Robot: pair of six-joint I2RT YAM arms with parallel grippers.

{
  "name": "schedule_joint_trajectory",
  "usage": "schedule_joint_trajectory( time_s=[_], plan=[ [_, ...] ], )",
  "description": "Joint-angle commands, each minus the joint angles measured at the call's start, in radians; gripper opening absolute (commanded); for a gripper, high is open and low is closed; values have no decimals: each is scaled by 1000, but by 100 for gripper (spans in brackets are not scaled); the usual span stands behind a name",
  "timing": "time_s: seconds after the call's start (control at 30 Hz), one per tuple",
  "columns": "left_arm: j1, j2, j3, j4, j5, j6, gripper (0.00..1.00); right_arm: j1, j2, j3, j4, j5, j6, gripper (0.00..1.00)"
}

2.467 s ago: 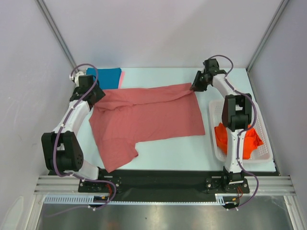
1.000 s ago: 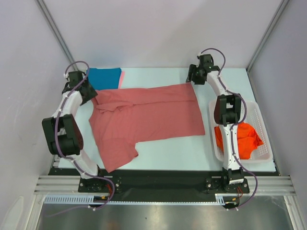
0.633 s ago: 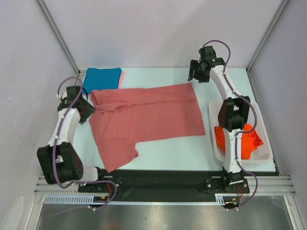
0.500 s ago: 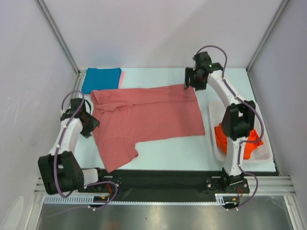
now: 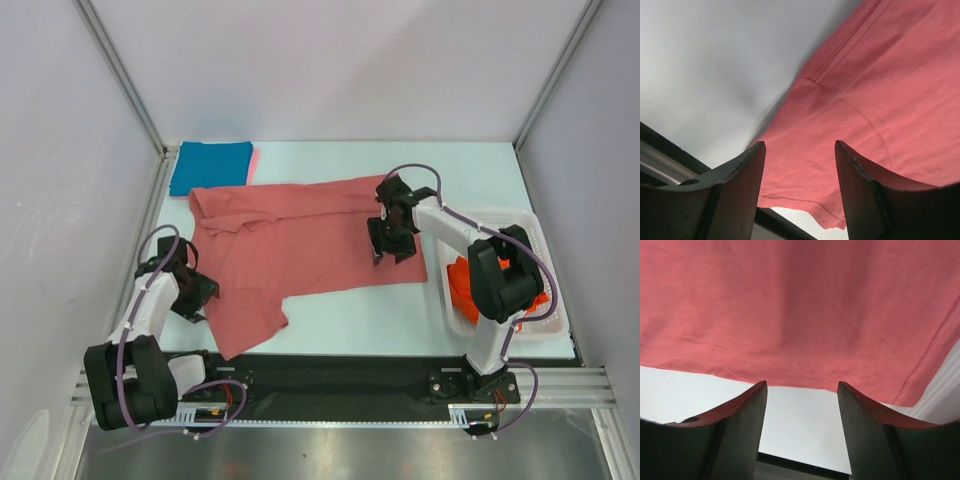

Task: Fold and stack the t-shirts
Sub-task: Fold the tshirt

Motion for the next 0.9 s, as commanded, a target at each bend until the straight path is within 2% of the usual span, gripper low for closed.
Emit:
schedule_joint_trajectory(
  time_s=[0.0,0.17,0.4,0.67,0.87],
  plan=[
    [11,-18,-39,37,24,-39,63,1,-66,-27,77,18,-8,63],
    [17,34,-64,91,53,-60,59,2,-57,-79,118,20,-11,57],
    [20,74,-65,107,37,-84,54,13,-14,-62,150,29,6,52],
    [39,95,-79,73,22,-91,28,24,36,-101,170,72,51,36],
    [88,107,-149,70,70,-105,8,34,27,-154,163,83,78,34]
  ],
)
